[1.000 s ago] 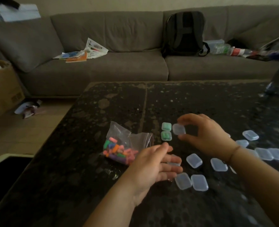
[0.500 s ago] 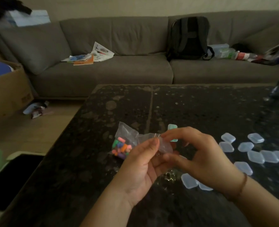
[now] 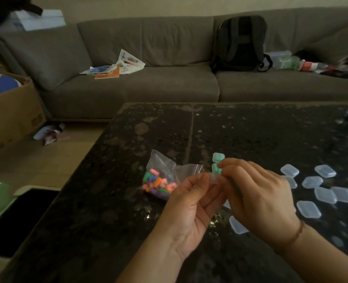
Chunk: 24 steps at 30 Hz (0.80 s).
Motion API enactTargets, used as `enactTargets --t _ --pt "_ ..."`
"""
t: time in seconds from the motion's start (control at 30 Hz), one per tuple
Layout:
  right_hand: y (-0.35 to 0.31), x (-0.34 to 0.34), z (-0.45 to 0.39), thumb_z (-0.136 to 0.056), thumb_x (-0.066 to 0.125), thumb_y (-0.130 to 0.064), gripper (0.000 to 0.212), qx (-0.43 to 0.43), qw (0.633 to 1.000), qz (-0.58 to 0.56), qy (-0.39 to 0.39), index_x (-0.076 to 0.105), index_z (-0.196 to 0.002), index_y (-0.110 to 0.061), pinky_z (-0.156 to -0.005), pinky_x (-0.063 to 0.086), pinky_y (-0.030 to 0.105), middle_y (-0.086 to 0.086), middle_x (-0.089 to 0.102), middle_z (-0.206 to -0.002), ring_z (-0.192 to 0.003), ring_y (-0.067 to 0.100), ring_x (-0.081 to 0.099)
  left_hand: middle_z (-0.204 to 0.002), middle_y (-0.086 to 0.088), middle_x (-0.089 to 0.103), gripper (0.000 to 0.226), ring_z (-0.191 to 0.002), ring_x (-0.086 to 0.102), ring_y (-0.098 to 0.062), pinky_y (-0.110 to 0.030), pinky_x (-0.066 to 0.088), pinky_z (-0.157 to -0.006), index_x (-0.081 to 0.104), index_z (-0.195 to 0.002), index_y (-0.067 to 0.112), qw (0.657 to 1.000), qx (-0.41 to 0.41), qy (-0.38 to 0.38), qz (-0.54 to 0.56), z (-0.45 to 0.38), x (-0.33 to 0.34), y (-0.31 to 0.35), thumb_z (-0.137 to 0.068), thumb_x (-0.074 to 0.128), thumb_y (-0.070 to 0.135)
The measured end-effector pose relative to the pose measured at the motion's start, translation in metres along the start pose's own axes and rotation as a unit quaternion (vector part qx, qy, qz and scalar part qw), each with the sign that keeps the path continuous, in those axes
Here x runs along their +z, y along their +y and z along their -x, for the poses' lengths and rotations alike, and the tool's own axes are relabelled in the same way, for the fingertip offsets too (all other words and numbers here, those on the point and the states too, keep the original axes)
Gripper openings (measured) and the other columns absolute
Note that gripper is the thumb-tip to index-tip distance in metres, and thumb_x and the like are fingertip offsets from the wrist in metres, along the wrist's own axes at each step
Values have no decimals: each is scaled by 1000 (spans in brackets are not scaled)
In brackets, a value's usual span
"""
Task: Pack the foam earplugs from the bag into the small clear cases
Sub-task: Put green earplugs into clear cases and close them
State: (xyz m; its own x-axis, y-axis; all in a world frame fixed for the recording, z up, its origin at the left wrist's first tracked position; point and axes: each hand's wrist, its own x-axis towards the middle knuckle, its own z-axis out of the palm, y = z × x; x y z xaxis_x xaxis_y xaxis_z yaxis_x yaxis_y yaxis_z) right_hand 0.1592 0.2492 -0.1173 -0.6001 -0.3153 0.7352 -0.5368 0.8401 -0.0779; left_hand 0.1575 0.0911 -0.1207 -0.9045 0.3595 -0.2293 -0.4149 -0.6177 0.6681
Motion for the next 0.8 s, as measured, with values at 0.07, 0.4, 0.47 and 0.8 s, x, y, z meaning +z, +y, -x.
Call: enactTargets --t 0.07,0.4,0.47,0.8 --pt "-3 2 1 -98 47 -33 27 11 1000 4 -4 64 -97 -13 -53 55 35 3 68 -99 -77 19 67 -103 -23 76 24 -90 77 -27 -34 64 -75 72 -102 -1 1000 0 10 -4 0 1 -2 -86 64 15" --pt "-8 3 -1 -98 43 -43 27 151 983 -106 -17 60 -92 -23 -53 54 24 -13 58 -84 -66 2 60 -119 -21 73 49 -109 72 -31 -39 61 -88 62 -129 1 995 -20 -4 -96 2 -4 -1 -83 70 18" --pt "-9 2 -4 -92 44 -47 27 200 967 -155 -13 61 -92 -26 -59 57 29 -14 59 -88 -75 4 63 -123 -17 72 39 -114 70 -29 -46 56 -100 65 -130 9 986 -44 -49 -151 4 -6 3 -91 67 14" --pt "1 7 0 -83 58 -32 8 257 948 -171 -81 58 -89 -37 -68 56 26 -14 59 -88 -78 3 61 -106 -16 75 41 -89 75 -25 -43 64 -76 66 -124 7 993 27 68 -92 3 -36 66 -85 69 17"
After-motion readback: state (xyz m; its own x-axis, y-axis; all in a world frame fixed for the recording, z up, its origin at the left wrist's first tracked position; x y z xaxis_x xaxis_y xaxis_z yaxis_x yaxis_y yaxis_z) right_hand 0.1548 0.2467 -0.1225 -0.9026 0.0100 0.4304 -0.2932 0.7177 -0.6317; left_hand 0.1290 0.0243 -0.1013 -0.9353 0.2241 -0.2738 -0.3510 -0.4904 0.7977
